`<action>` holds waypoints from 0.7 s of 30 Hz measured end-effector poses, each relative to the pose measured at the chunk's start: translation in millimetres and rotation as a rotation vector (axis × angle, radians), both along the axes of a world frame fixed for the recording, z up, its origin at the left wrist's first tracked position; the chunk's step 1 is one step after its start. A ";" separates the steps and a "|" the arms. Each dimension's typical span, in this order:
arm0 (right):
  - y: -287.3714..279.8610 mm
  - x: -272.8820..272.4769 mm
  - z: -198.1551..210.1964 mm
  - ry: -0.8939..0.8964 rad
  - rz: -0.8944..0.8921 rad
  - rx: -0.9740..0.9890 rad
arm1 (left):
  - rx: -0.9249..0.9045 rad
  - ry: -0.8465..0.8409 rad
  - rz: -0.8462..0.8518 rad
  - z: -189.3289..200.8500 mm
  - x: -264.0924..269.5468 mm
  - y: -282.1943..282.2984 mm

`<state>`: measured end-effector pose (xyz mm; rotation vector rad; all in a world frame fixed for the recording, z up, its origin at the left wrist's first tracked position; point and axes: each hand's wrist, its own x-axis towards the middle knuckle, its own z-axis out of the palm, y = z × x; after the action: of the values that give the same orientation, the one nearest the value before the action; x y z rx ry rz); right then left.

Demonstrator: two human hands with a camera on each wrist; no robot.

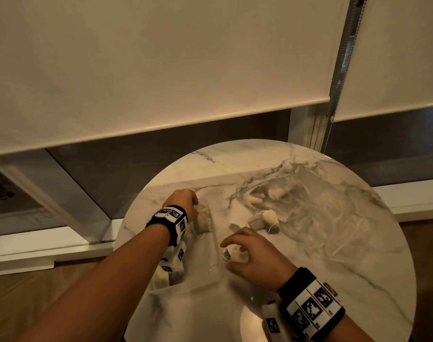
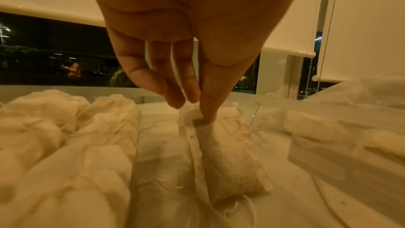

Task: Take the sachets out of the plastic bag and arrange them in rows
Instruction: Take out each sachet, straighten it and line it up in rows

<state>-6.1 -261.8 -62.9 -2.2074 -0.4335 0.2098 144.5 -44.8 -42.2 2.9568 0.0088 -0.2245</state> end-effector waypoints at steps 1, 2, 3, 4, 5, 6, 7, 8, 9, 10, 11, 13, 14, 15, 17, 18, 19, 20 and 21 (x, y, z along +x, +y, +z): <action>5.6 -1.7 -0.5 -0.047 0.042 -0.025 | -0.003 -0.002 0.002 1.8 -0.6 1.5; 10.9 -3.0 -0.9 -0.076 0.079 -0.057 | -0.001 -0.006 0.007 3.7 -1.7 2.0; 16.1 -4.1 -1.8 -0.086 0.108 -0.091 | 0.004 -0.010 0.005 5.0 -4.1 2.0; 21.2 -5.2 -3.1 -0.090 0.134 -0.123 | 0.014 -0.009 -0.005 4.7 -7.3 1.4; 25.5 -6.1 -4.8 -0.091 0.154 -0.148 | 0.023 0.003 -0.026 2.4 -11.2 -0.4; 29.4 -6.6 -7.0 -0.089 0.170 -0.168 | 0.038 0.044 -0.062 -0.7 -16.4 -3.2; 32.1 -6.7 -9.5 -0.086 0.182 -0.184 | 0.050 0.098 -0.115 -5.9 -22.1 -6.6; 34.2 -6.6 -11.5 -0.085 0.190 -0.199 | 0.056 0.158 -0.164 -11.7 -27.7 -9.6; 35.5 -6.1 -13.0 -0.088 0.192 -0.207 | 0.056 0.209 -0.203 -16.9 -32.4 -11.8; 35.8 -5.5 -14.2 -0.094 0.192 -0.209 | 0.054 0.251 -0.218 -20.9 -35.5 -13.8; 36.0 -4.7 -15.2 -0.103 0.192 -0.206 | 0.055 0.273 -0.226 -23.6 -37.2 -14.6; 36.8 -3.5 -16.3 -0.121 0.197 -0.203 | 0.062 0.291 -0.219 -24.4 -38.0 -16.0; 37.4 -2.8 -16.7 -0.126 0.198 -0.202 | 0.066 0.290 -0.214 -23.7 -38.0 -16.0; 37.9 -2.3 -17.5 -0.127 0.198 -0.201 | 0.073 0.284 -0.214 -23.5 -37.7 -15.8; 38.0 -1.8 -18.6 -0.133 0.194 -0.202 | 0.086 0.268 -0.221 -21.8 -37.7 -15.1; 37.9 -1.7 -19.5 -0.136 0.192 -0.202 | 0.091 0.263 -0.224 -20.7 -37.7 -14.6; 37.5 -1.5 -20.3 -0.141 0.192 -0.199 | 0.092 0.262 -0.224 -19.9 -37.9 -14.2; 37.4 -1.5 -20.6 -0.142 0.192 -0.199 | 0.088 0.266 -0.220 -18.8 -38.3 -13.9; 37.3 -1.5 -21.2 -0.141 0.191 -0.199 | 0.084 0.268 -0.219 -17.9 -38.9 -13.6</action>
<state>-7.6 -224.5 -84.1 -2.3842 -0.7305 0.2081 105.6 -58.3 -60.1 2.9826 -0.2782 -0.6635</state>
